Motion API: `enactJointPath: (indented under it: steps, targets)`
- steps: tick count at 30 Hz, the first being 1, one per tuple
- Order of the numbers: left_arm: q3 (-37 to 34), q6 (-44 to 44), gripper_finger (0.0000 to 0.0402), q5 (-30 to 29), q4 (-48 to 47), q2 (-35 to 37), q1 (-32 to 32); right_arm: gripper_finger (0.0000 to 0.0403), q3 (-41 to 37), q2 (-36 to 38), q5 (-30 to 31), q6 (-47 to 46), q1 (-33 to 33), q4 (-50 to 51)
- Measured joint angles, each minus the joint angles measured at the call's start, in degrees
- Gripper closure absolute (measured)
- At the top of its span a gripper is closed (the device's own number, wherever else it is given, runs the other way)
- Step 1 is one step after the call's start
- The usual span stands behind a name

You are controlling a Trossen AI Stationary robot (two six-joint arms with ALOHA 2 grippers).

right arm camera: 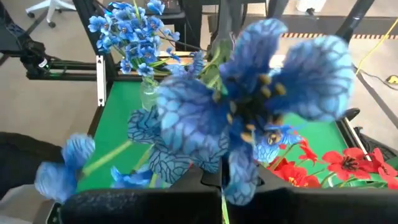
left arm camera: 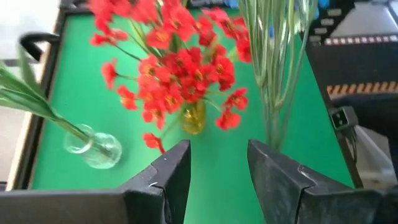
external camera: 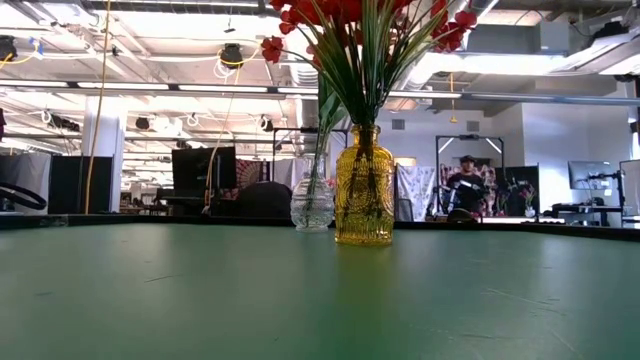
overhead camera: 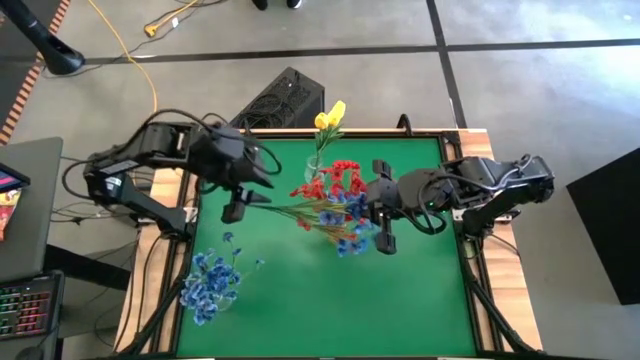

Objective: Sort flowers into vase by color
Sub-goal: Put the blue flowers into the bottom transparent vase

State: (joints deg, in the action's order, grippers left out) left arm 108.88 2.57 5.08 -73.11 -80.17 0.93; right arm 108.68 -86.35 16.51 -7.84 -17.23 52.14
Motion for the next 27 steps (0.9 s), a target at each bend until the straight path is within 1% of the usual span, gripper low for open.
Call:
enactJointPath:
  steps: [4, 6, 9, 11, 16, 21, 27]
  targets:
    - [1.36, -0.35, 0.0255, 0.82, 0.01, -0.04, 1.26, 0.038, 0.0, 0.0, -0.11, -0.28, 0.0, 0.16]
    - [1.38, -1.43, 0.0255, 3.28, -0.53, -0.06, 1.75, 0.038, 0.0, 0.0, -0.11, -0.28, 0.0, 0.13]
    - [1.4, -2.36, 0.0255, 8.49, -2.2, -0.42, 2.08, 0.038, 0.0, 0.0, -0.09, -0.54, 0.0, 0.13]
    - [1.4, -2.37, 0.0255, 10.19, -2.91, -0.66, 2.03, 0.038, 0.0, 0.0, -0.09, -0.69, 0.03, 0.11]
    - [1.49, -2.54, 0.0255, 10.24, -3.5, -1.15, 1.66, 0.038, 0.0, 0.0, -0.06, -0.69, 0.04, -0.53]
    - [1.45, -2.65, 0.0255, 12.1, -4.88, -2.5, 1.66, 0.038, 0.0, 0.0, -0.04, -0.72, 0.15, -1.37]
    - [1.38, -2.43, 0.0255, 11.56, -5.61, -3.55, 1.64, 0.038, 0.0, 0.0, 0.0, -0.74, 0.15, -1.23]
